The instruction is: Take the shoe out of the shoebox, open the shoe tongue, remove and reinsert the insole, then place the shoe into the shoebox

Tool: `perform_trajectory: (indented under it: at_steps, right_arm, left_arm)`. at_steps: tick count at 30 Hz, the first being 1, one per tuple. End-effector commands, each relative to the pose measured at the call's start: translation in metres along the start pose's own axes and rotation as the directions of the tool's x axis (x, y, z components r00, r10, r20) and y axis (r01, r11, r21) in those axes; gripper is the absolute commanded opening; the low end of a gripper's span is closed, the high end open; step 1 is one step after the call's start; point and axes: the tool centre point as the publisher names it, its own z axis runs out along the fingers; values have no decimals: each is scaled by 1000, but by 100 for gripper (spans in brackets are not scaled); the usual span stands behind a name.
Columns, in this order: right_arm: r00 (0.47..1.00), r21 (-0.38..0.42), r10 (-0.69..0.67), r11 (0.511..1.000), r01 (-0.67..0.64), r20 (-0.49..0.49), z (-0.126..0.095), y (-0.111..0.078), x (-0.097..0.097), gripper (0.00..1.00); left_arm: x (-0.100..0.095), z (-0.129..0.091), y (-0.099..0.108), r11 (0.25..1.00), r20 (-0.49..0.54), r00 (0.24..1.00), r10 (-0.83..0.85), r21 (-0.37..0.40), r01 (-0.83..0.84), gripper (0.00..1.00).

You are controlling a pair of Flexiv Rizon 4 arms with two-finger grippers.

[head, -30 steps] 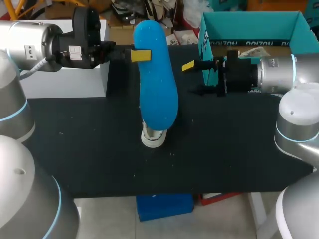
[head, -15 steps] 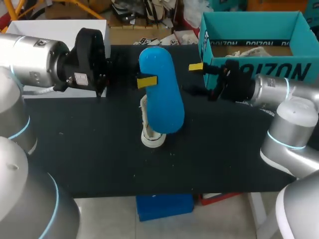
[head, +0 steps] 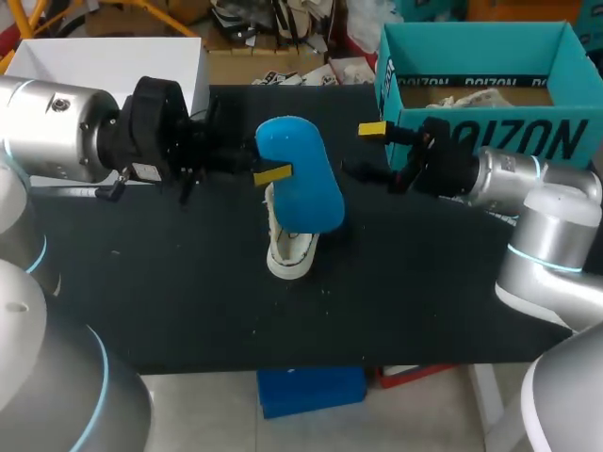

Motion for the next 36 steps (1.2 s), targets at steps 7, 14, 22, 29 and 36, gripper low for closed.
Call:
perform_trajectory:
  at_steps: [7, 14, 22, 29, 36]
  right_arm:
    - [1000, -2, 1, 1000, -1, 2, 1, 0, 0, 100]
    - [1000, -2, 1, 1000, -1, 2, 1, 0, 0, 100]
    - [1000, -2, 1, 1000, -1, 2, 1, 0, 0, 100]
    - [1000, -2, 1, 1000, -1, 2, 1, 0, 0, 100]
    - [1000, -2, 1, 1000, -1, 2, 1, 0, 0, 100]
  left_arm:
    - [56, 1, 3, 875, -25, 877, 479, -64, -480, 0]
    - [130, -16, 66, 475, -124, 501, 857, -188, -860, 0]
    - [145, -20, 92, 473, -144, 502, 853, -198, -859, 0]
    - [145, -20, 92, 473, -144, 502, 853, -198, -859, 0]
    - [177, -9, 87, 251, -140, 276, 951, -174, -952, 0]
